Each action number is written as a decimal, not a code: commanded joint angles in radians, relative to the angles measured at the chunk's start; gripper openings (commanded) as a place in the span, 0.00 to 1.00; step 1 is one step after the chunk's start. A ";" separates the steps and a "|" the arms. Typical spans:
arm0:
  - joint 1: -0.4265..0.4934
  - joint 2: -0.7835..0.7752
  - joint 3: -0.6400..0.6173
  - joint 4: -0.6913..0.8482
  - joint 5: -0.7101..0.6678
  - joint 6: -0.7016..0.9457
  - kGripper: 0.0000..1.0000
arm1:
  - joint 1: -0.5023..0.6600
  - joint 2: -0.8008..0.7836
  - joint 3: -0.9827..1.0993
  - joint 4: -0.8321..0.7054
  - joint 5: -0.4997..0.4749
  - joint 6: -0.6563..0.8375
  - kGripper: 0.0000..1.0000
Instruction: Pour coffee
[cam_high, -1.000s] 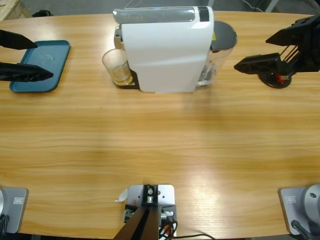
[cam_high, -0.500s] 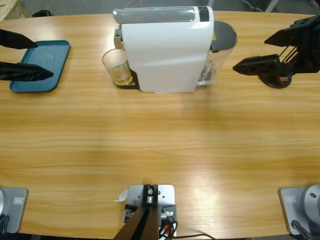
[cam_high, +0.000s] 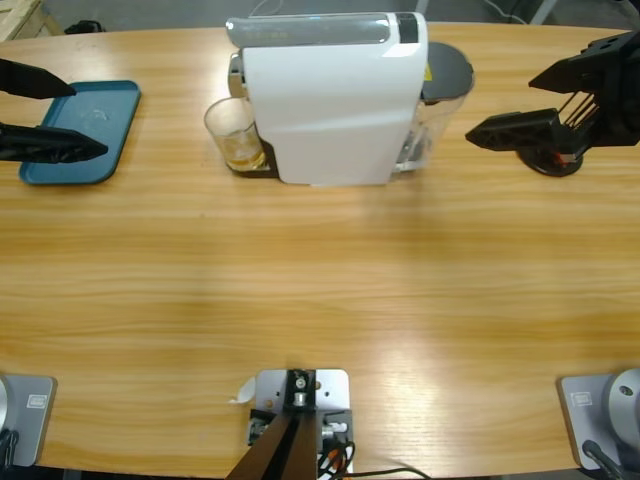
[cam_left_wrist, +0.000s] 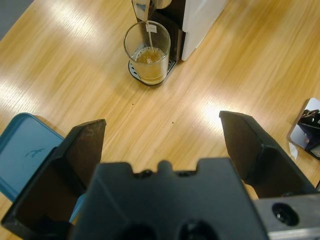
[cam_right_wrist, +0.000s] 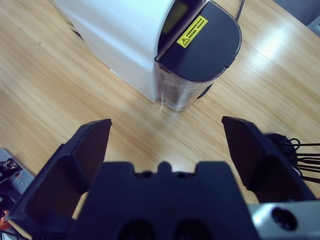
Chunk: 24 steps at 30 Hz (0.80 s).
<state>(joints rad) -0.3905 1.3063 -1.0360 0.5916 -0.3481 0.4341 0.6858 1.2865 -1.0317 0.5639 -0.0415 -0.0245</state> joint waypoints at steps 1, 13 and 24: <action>0.010 0.008 0.056 -0.012 -0.014 0.005 1.00 | 0.012 -0.032 0.018 0.002 0.008 -0.004 1.00; 0.010 0.004 0.054 -0.012 -0.014 0.008 1.00 | 0.013 -0.041 0.018 0.013 0.008 -0.003 1.00; 0.010 0.017 0.054 -0.028 -0.020 0.002 1.00 | 0.014 -0.031 0.018 0.008 0.008 -0.003 1.00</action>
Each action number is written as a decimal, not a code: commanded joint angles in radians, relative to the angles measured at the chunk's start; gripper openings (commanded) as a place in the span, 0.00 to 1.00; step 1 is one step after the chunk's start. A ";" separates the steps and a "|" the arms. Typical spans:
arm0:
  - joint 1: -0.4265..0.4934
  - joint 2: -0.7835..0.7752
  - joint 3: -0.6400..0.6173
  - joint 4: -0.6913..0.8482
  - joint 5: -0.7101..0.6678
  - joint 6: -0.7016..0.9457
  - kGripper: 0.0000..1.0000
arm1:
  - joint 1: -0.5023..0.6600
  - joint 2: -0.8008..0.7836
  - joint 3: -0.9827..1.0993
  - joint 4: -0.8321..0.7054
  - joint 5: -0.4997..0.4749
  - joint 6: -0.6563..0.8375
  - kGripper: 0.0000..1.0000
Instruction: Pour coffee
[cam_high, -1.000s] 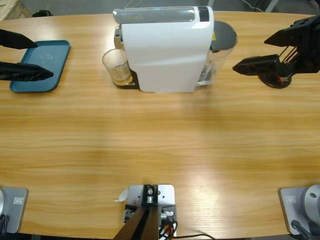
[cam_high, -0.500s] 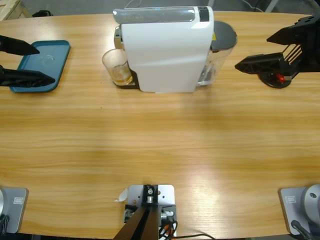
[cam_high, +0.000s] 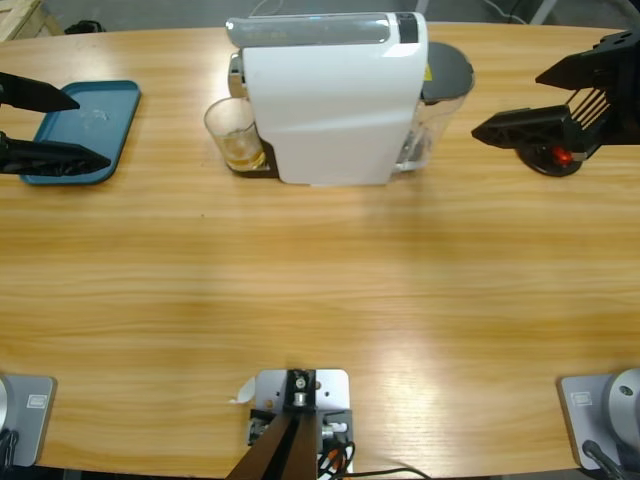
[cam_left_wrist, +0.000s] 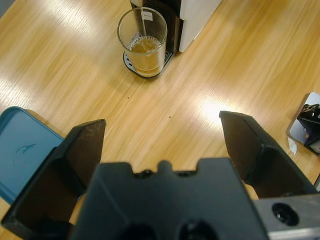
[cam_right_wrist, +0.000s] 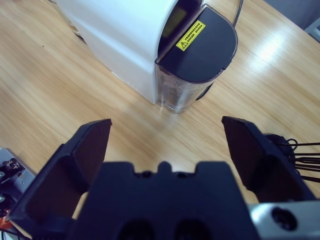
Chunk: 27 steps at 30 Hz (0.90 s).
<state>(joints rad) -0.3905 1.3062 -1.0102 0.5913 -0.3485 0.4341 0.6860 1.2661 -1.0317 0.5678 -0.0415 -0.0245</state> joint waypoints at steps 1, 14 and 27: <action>0.010 0.013 0.028 -0.030 -0.021 0.002 1.00 | 0.013 -0.010 0.018 0.005 0.007 -0.003 1.00; 0.010 0.025 0.058 -0.109 -0.033 0.018 1.00 | 0.013 0.010 0.008 0.012 0.003 -0.003 1.00; 0.007 0.039 0.062 -0.166 0.003 0.021 1.00 | 0.013 0.029 0.017 0.009 0.002 -0.003 1.00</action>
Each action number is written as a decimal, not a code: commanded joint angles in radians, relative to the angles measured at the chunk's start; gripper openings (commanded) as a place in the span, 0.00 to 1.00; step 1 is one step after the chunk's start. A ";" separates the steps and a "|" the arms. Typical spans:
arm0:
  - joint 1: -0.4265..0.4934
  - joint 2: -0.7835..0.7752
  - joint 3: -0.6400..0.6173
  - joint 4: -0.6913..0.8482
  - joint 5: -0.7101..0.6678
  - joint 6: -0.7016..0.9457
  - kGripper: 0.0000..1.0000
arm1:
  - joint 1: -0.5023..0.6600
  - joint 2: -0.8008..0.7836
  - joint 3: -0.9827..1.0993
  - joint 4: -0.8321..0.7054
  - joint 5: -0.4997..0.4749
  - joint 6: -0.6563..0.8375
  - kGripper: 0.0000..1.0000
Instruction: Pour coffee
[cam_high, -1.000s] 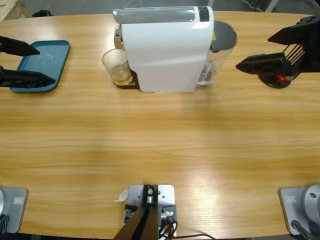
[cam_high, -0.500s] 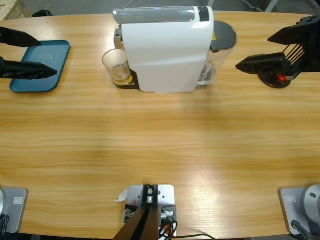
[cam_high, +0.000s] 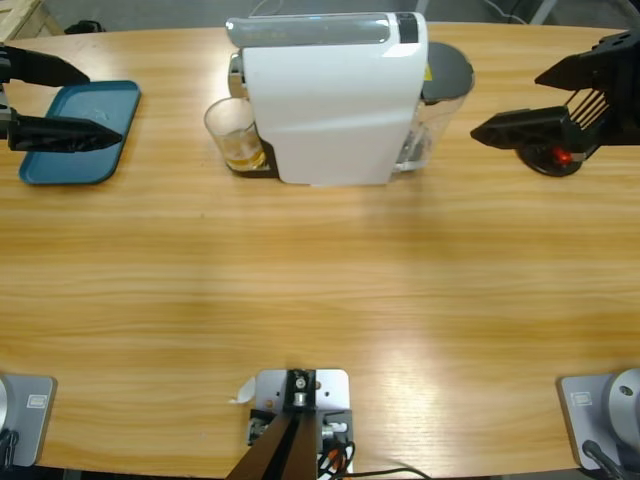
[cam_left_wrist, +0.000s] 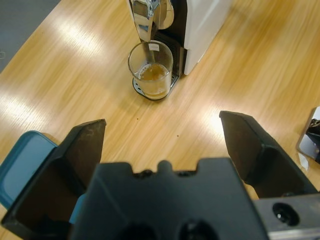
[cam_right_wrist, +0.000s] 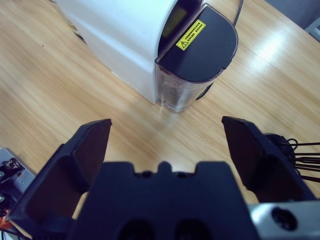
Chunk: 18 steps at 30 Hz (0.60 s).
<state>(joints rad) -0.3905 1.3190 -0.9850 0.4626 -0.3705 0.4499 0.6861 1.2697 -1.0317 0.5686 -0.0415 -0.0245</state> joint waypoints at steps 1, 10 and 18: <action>0.005 0.028 0.037 -0.038 0.025 0.006 1.00 | 0.013 0.025 0.020 0.008 0.002 -0.003 1.00; 0.002 0.000 0.086 -0.102 0.026 0.010 1.00 | 0.013 0.029 0.022 -0.001 -0.003 -0.003 1.00; 0.002 0.006 0.117 -0.167 0.037 -0.008 1.00 | 0.013 0.022 0.027 -0.001 -0.005 -0.003 1.00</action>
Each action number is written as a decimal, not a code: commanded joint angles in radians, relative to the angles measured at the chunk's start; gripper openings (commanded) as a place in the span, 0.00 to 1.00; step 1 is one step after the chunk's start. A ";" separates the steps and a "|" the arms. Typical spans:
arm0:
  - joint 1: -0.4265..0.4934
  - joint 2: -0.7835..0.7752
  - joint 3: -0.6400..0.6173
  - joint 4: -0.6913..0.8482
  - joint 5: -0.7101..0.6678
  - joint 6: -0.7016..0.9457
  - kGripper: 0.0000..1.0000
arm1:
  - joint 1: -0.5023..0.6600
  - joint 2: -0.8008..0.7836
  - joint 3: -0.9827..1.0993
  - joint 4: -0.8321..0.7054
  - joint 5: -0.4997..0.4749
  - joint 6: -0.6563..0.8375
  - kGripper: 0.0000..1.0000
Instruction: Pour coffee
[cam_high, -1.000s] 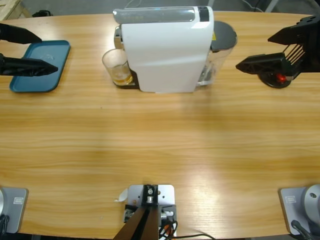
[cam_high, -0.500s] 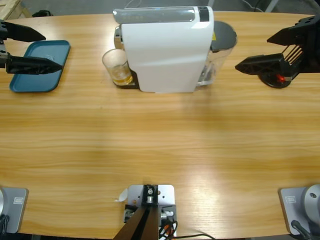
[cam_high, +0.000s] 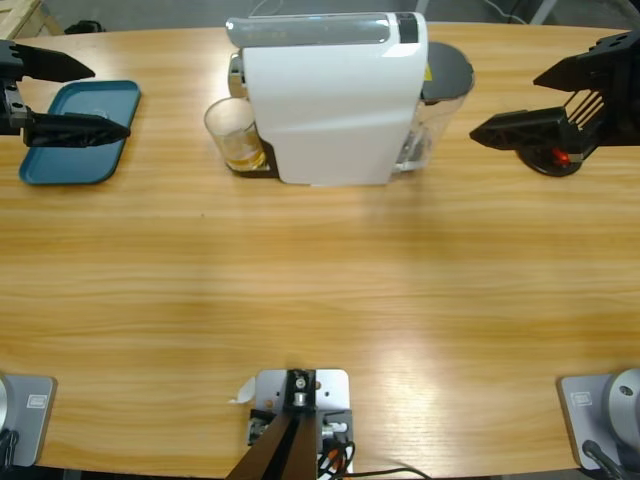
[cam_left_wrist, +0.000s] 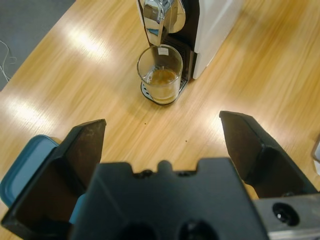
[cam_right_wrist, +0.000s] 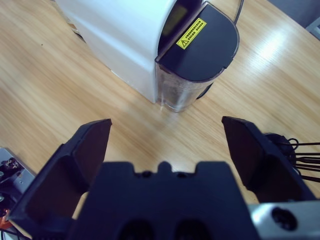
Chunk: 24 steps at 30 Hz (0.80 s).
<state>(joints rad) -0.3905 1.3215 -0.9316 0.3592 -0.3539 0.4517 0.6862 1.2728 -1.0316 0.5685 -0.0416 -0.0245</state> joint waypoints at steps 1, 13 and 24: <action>0.002 0.004 0.069 -0.067 0.021 -0.010 1.00 | 0.013 0.020 0.027 -0.001 -0.006 -0.003 1.00; 0.002 0.035 0.100 -0.118 -0.027 -0.226 1.00 | 0.013 0.044 0.027 -0.013 -0.007 -0.003 1.00; 0.002 0.095 0.067 -0.121 -0.048 -0.212 0.99 | 0.013 0.053 0.015 -0.017 -0.009 -0.002 1.00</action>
<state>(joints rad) -0.3905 1.3522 -0.8632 0.2530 -0.3729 0.2470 0.6862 1.2940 -1.0316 0.5612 -0.0464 -0.0245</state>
